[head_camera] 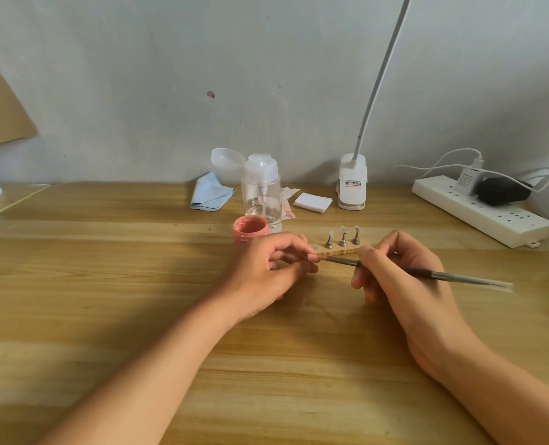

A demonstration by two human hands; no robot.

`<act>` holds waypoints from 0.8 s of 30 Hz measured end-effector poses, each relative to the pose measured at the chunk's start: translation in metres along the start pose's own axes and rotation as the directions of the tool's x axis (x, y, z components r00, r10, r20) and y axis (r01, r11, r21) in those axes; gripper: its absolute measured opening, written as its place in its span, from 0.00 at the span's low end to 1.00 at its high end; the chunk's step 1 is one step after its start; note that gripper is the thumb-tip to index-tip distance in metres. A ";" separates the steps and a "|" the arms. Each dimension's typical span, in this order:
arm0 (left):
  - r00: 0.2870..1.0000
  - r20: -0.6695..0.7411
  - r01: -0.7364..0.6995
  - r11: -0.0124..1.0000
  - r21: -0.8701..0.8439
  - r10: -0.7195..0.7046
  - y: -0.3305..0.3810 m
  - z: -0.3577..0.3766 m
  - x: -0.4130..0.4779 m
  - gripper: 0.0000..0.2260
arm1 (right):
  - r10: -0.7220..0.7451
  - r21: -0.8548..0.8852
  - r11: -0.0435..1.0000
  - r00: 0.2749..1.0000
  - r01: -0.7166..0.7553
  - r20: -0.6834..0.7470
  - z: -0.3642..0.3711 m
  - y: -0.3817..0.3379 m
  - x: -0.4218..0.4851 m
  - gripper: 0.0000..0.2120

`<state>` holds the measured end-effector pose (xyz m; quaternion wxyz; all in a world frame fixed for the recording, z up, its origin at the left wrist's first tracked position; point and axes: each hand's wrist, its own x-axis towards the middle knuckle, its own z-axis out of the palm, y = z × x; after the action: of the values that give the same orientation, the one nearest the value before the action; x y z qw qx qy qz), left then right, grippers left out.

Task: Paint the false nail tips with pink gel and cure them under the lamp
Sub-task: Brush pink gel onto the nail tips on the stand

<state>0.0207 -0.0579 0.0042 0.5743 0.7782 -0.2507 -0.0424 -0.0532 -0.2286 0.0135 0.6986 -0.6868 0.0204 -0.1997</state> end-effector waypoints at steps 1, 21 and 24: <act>1.000 0.001 0.002 1.000 0.001 -0.002 0.000 0.000 0.000 0.05 | 0.002 -0.001 1.000 1.000 -0.002 0.005 0.000 0.000 0.000 0.10; 1.000 -0.011 0.018 1.000 -0.017 -0.018 0.005 0.000 -0.002 0.08 | -0.003 0.016 1.000 1.000 0.003 -0.005 0.001 0.001 -0.001 0.10; 1.000 -0.007 0.009 1.000 -0.019 -0.010 0.005 0.000 -0.002 0.09 | -0.001 0.006 1.000 1.000 0.001 0.009 0.001 0.001 -0.002 0.12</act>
<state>0.0171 -0.0584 0.0084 0.5823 0.7740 -0.2446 -0.0447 -0.0539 -0.2270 0.0120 0.7006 -0.6855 0.0163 -0.1973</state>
